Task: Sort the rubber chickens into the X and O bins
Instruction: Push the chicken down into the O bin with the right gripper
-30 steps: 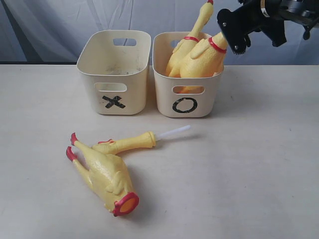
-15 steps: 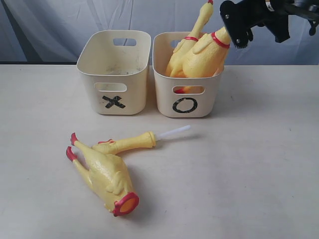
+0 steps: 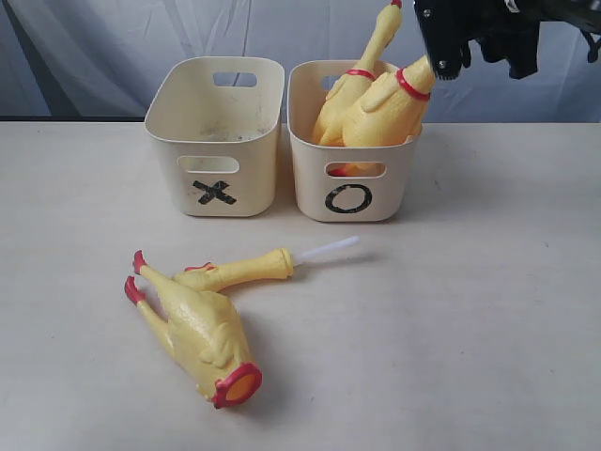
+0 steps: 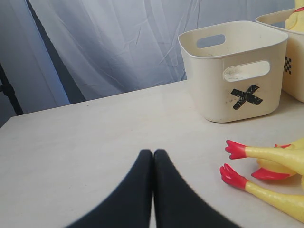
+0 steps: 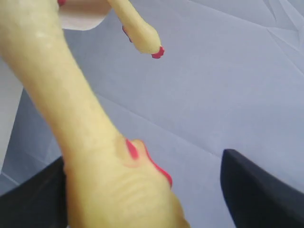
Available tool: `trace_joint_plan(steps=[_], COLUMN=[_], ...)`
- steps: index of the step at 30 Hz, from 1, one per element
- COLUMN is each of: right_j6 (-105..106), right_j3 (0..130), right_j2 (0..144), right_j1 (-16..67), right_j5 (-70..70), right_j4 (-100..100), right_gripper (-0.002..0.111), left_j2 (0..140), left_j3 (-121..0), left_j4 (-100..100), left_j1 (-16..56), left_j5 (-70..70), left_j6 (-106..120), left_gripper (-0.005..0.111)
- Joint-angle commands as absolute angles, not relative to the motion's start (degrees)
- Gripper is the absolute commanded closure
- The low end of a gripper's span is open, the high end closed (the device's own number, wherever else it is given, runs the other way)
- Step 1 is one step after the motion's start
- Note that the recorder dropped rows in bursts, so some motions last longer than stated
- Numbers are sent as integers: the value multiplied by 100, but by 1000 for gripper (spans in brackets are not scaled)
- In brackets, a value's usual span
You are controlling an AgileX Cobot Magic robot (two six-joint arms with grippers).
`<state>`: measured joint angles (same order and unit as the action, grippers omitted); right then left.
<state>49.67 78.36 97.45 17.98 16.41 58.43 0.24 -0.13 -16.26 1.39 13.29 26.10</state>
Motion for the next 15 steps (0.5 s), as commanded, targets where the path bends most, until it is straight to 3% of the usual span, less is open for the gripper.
trace_joint_plan(steps=[1, 15], right_j6=[4925, 4917], right_j3=[7876, 7832], right_j2=[9662, 9662], right_j1=[1774, 1774], right_j5=[1717, 2754], right_j4=[5716, 5164], right_gripper=[32, 32], left_j2=[0, 0], left_j3=[0, 0], left_j4=[-1622, -1622], left_j1=[122, 122], left_j5=[1288, 1288], left_j6=[2592, 2592], left_gripper=[106, 106])
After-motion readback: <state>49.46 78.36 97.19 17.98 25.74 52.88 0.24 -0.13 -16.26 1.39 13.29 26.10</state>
